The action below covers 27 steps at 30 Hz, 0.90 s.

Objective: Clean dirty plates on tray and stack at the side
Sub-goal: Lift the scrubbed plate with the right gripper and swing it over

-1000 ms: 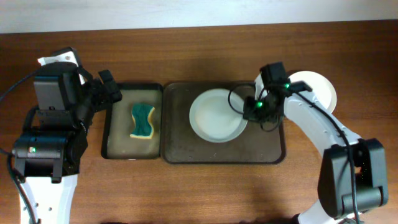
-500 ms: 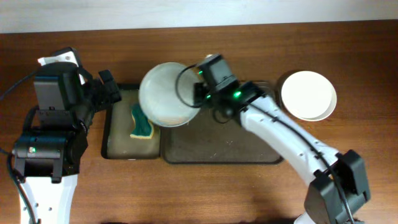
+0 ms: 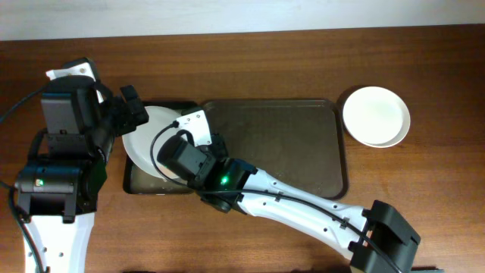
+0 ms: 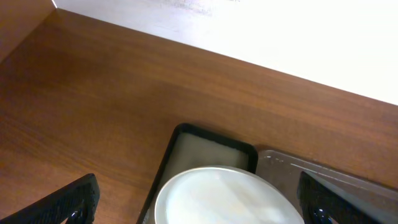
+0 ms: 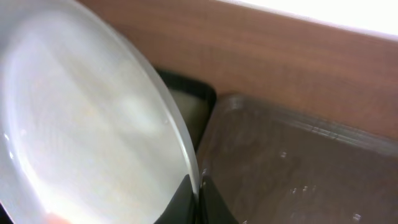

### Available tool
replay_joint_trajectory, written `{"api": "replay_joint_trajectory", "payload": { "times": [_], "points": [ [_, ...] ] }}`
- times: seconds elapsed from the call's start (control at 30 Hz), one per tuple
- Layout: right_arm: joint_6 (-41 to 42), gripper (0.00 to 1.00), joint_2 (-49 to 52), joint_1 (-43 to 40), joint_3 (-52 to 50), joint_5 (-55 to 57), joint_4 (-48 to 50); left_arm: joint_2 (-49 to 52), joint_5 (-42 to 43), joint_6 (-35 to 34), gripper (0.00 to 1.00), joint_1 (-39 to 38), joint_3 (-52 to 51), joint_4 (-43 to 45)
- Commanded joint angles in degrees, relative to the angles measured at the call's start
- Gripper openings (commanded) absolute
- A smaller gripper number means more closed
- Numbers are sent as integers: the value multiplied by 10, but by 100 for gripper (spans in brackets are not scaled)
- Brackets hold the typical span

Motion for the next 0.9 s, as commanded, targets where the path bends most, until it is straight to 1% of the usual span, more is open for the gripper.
{"api": "replay_joint_trajectory", "payload": {
  "times": [0.0,0.13,0.27,0.37,0.7,0.73,0.77,0.83,0.87],
  "points": [
    [-69,4,3,5,13,63,22,-6,6,-3,99,0,2,1],
    [-144,4,3,5,13,116,27,-6,6,-3,99,0,2,1],
    [-211,4,3,13,13,118,46,-6,6,-3,99,0,2,1],
    [-238,4,3,26,13,120,56,-6,6,-3,99,0,2,1],
    [-239,4,4,43,12,135,54,-6,6,-3,99,0,2,1],
    [-250,4,8,49,12,135,54,-6,6,-3,99,0,2,1],
    [-268,4,14,54,12,144,54,-6,6,-3,99,0,2,1],
    [-268,4,23,51,12,182,54,-6,6,-3,99,0,2,1],
    [-268,4,24,49,12,179,54,-6,6,-3,100,0,2,1]
  ]
}}
